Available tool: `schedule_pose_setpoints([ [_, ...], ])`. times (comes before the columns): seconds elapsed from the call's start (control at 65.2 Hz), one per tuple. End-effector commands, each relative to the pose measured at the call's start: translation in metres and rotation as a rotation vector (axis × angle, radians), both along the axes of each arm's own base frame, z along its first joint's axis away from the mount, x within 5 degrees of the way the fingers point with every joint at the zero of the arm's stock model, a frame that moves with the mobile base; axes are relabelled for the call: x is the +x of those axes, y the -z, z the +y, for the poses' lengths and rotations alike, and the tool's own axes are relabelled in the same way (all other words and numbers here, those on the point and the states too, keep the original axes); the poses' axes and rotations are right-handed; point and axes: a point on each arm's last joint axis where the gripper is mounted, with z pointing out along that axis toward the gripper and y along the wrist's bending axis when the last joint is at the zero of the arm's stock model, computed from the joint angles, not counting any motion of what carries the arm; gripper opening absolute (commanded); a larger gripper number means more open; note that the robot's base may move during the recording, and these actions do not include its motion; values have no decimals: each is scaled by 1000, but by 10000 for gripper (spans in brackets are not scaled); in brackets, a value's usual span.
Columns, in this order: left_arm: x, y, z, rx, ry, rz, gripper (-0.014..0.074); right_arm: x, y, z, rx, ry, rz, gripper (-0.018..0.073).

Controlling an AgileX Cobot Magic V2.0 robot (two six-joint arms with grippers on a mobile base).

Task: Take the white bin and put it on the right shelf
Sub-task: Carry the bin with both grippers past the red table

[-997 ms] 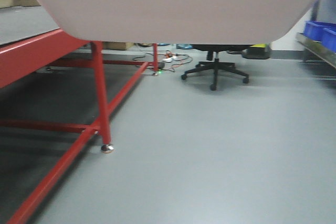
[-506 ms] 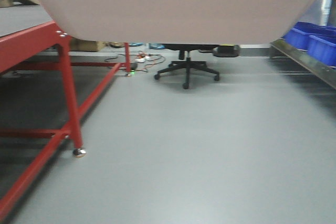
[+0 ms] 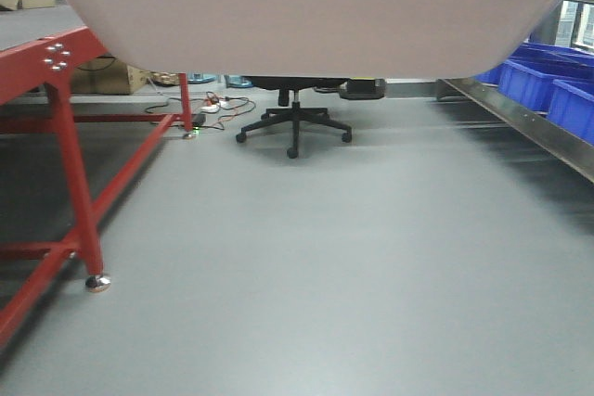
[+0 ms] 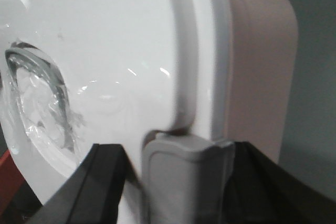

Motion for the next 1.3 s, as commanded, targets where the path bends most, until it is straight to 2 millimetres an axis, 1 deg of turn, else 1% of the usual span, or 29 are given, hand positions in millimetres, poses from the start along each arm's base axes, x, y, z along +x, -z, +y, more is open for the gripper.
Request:
schedule_pose_setpoints([
  [0.0, -16, -28, -11, -155, 75, -47, 176, -19, -29, 16, 165, -148, -68, 328],
  [1.288, -16, -28, -11, -155, 75, -47, 176, -19, -29, 16, 165, -148, -69, 328],
])
